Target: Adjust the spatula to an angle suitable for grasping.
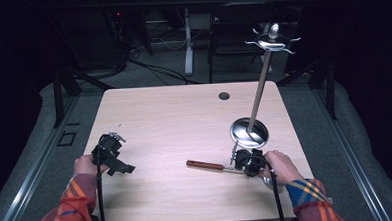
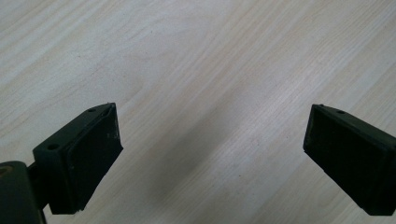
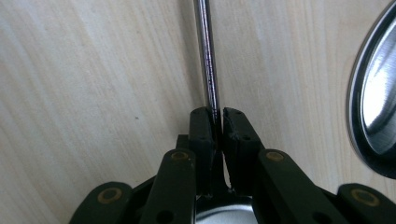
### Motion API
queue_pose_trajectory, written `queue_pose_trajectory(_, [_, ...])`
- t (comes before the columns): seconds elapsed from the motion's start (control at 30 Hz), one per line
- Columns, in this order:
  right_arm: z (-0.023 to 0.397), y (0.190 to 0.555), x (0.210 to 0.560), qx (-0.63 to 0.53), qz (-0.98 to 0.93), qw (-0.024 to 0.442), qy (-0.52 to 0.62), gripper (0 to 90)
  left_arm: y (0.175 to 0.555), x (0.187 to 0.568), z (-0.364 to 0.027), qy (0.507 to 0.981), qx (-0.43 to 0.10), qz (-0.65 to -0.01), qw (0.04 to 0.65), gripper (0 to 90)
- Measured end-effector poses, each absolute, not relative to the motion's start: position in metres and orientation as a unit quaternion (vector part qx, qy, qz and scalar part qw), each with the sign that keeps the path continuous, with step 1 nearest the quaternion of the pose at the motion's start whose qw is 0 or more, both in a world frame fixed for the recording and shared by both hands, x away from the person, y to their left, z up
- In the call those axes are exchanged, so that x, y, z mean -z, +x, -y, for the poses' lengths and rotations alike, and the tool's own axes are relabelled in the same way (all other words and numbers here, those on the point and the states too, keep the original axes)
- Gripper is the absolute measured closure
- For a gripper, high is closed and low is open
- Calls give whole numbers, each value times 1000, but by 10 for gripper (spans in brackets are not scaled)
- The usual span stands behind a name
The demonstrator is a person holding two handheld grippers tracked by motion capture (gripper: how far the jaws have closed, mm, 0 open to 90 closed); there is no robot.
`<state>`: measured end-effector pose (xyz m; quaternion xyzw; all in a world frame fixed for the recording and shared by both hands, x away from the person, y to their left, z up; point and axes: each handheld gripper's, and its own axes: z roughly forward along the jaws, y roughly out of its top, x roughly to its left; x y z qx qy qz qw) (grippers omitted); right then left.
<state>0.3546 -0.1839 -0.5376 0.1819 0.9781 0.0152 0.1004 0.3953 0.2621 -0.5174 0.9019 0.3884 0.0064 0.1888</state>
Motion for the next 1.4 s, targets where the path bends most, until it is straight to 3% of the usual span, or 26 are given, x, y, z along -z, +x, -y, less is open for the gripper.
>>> queue_pose_trajectory(0.4, [188, 360, 538, -17, -969, 106, 222, 828, 396, 517, -262, 902, -6, -387, 189, 39])
queue_pose_trajectory(0.77, [187, 363, 531, -47, -964, 105, 241, 708, 396, 518, -262, 903, -4, -387, 188, 39])
queue_pose_trajectory(1.4, [159, 370, 525, -56, -965, 115, 227, 640, 396, 518, -261, 903, -4, -386, 186, 39])
